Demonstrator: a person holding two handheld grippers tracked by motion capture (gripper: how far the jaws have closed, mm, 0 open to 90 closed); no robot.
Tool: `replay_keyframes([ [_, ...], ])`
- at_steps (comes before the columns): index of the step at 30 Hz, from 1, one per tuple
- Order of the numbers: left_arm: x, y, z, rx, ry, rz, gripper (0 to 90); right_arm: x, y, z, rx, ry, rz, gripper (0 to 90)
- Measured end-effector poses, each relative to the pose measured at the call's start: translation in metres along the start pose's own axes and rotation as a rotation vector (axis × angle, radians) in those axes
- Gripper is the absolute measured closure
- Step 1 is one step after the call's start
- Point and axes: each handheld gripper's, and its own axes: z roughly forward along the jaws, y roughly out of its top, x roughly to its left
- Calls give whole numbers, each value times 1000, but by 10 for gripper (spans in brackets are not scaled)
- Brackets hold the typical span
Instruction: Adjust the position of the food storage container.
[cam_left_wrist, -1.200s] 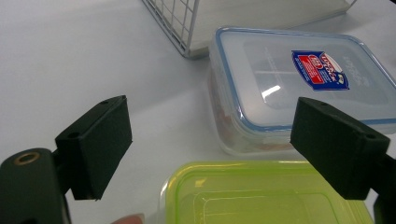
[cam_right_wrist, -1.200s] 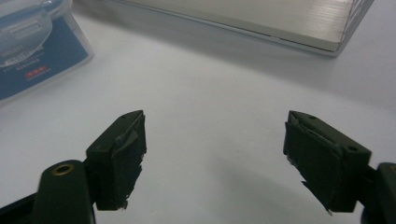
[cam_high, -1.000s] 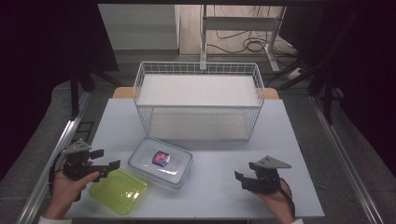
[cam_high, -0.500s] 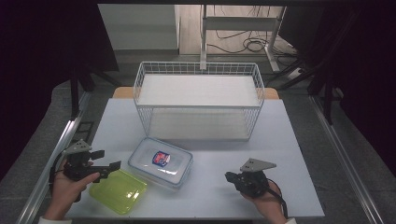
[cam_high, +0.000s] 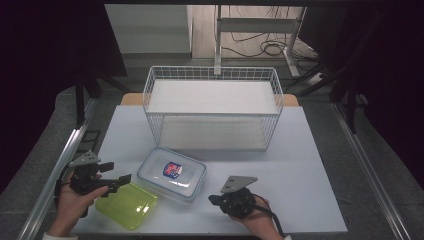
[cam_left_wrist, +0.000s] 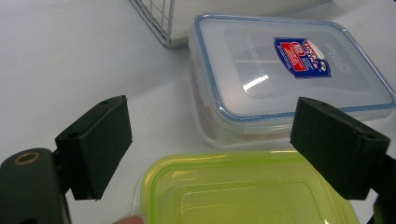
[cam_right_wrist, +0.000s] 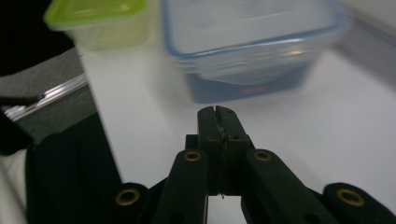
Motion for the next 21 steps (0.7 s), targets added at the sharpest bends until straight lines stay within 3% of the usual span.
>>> replay_keyframes([
  [11, 0, 1, -4, -5, 5, -11, 126, 36, 10, 39, 69, 102, -82, 890],
  [18, 1, 0, -3, 2, 4, -11, 127, 42, 20, 56, 80, 121, -94, 890],
  [21, 2, 0, -2, 4, 3, -11, 127, 42, 22, 61, 83, 108, -103, 890],
])
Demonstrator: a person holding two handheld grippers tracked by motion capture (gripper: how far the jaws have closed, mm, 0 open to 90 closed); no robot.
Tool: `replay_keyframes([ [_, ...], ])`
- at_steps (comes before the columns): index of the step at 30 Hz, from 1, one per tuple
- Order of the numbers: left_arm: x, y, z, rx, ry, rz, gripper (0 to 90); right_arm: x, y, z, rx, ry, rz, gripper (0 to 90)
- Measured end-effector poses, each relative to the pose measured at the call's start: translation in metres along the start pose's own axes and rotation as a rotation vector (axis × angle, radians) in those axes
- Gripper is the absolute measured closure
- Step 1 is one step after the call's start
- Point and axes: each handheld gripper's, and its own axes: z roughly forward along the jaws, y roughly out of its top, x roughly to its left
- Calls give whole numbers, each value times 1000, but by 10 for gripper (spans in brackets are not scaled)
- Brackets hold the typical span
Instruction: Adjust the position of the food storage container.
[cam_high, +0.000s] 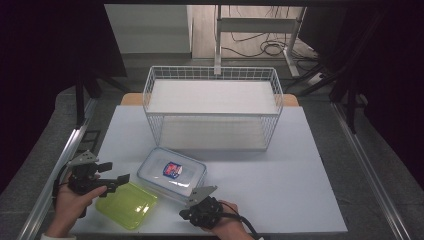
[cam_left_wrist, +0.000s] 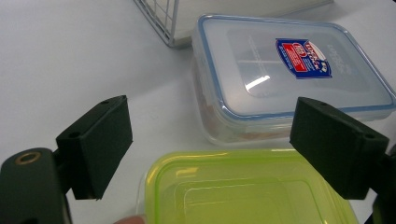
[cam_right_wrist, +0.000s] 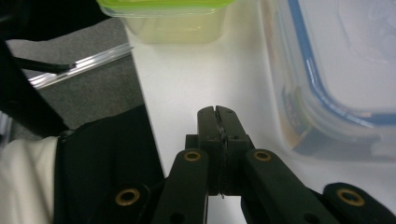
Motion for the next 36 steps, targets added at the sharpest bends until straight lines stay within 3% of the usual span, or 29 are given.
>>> replay_keyframes([
  [8, 0, 0, 2, 9, 0, 6, 144, -18, -3, -3, -17, -74, 46, 891],
  [14, -1, -1, 4, 16, -4, 8, 141, -23, -7, -5, -19, -64, 67, 892],
  [23, -1, -1, 4, 25, -7, 9, 141, -38, -11, -12, -31, -108, 104, 891],
  [36, -2, -1, 6, 32, -10, 14, 139, -51, -12, -14, -51, -136, 148, 891],
])
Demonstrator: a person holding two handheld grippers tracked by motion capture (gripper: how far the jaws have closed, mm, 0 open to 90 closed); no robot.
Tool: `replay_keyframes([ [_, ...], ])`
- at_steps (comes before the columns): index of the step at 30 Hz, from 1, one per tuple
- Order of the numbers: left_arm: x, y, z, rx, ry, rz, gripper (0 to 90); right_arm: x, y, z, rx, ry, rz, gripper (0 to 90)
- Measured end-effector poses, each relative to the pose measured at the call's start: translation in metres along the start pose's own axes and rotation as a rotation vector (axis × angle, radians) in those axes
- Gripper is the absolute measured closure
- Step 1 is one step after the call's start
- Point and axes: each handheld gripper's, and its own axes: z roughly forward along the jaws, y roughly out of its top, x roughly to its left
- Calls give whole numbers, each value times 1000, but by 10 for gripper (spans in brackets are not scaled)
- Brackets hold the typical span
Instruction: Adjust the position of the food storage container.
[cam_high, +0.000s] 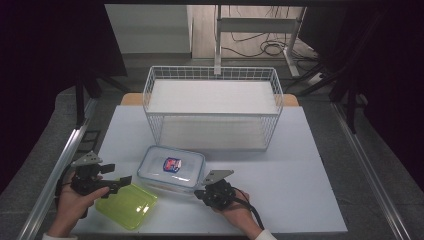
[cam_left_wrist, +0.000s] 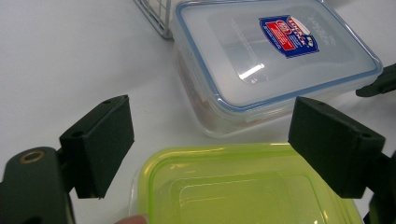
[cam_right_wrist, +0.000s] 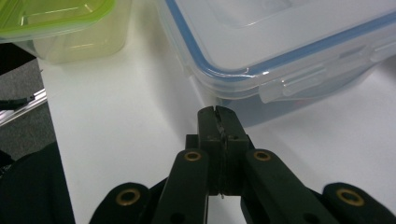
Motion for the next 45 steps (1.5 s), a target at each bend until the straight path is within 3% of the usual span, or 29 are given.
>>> replay_keyframes([
  [16, 0, -1, 1, 5, 2, 1, 139, -13, 1, -1, -19, -32, 50, 892],
  [26, 1, -1, 1, 5, 9, -3, 151, -11, 2, -4, -30, -17, 53, 891],
  [29, 2, 0, 1, 2, 32, -24, 264, -10, 1, -19, -53, -14, 56, 891],
  [33, 5, 2, 2, 5, 41, -34, 502, -12, -1, -38, -87, -28, 69, 890],
  [34, 6, 3, 3, 11, 39, -34, 550, -16, -8, -55, -103, -47, 84, 871],
  [37, 7, 5, 5, 24, 29, -32, 673, -25, -21, -75, -95, -98, 123, 718],
  [38, 7, 5, 5, 24, 29, -32, 714, -25, -21, -75, -95, -98, 123, 718],
  [39, 7, 7, 8, 35, 24, -33, 767, -33, -28, -84, -87, -131, 157, 574],
  [40, 7, 8, 9, 39, 25, -33, 802, -37, -33, -89, -86, -143, 185, 506],
  [42, 8, 9, 10, 41, 27, -35, 862, -46, -40, -98, -90, -168, 226, 428],
  [44, 9, 11, 12, 48, 25, -34, 891, -49, -43, -101, -89, -178, 236, 397],
  [45, 10, 13, 15, 61, 22, -30, 900, -56, -49, -110, -95, -208, 266, 354],
])
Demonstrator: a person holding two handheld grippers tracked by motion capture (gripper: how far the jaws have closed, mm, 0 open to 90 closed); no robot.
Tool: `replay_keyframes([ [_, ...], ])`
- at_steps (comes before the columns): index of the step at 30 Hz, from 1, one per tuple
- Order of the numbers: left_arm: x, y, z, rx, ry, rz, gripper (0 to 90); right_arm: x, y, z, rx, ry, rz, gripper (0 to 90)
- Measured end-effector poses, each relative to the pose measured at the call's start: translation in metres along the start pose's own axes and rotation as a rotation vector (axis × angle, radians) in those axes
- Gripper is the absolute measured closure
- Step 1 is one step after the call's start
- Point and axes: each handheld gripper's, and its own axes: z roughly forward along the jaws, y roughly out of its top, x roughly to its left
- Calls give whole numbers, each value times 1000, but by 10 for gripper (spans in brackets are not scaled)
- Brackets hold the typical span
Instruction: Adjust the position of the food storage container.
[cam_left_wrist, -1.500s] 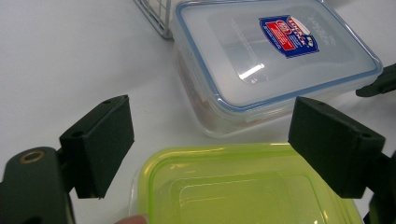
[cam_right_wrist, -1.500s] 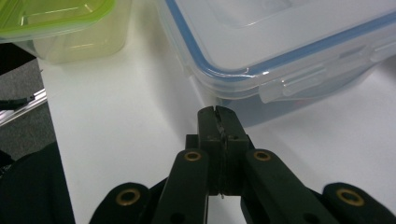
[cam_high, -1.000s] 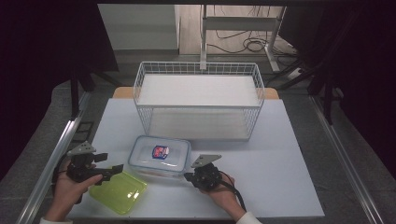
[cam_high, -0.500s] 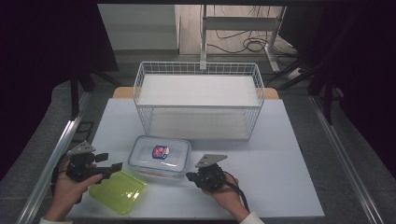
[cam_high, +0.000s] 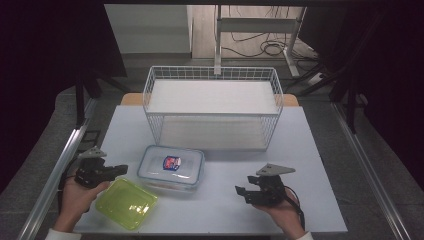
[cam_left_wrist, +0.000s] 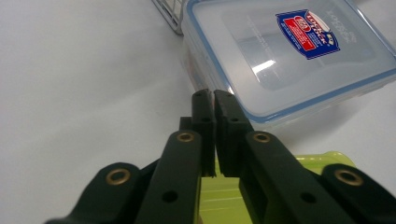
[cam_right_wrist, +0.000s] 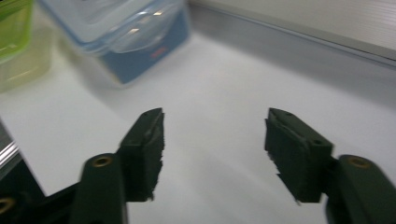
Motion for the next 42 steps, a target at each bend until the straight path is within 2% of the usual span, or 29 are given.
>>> replay_keyframes([
  [3, 1, 2, 5, 20, -2, 0, 900, -11, -4, -7, -9, -28, 32, 330],
  [7, 4, 6, 17, 60, -4, -7, 900, -20, -7, -12, -13, -48, 53, 313],
  [10, 2, 8, 20, 60, -11, -1, 900, -24, -7, -14, -20, -61, 68, 295],
  [11, 2, 8, 20, 60, -11, -1, 900, -24, -7, -14, -20, -61, 68, 295],
  [12, 1, 10, 21, 66, -13, 5, 900, -26, -6, -15, -26, -60, 88, 284],
  [20, -3, 11, 30, 91, -15, 20, 900, -30, -7, -17, -43, -52, 115, 279],
  [23, -3, 12, 31, 93, -16, 19, 900, -32, -5, -20, -64, -13, 158, 273],
  [30, -5, 12, 31, 95, -7, 23, 900, -33, -4, -22, -76, -26, 157, 272],
  [34, -6, 12, 32, 100, -18, 27, 900, -32, -4, -22, -76, -28, 154, 272],
  [42, -23, 16, 37, 129, -44, 71, 900, -33, -3, -22, -77, -28, 154, 272],
])
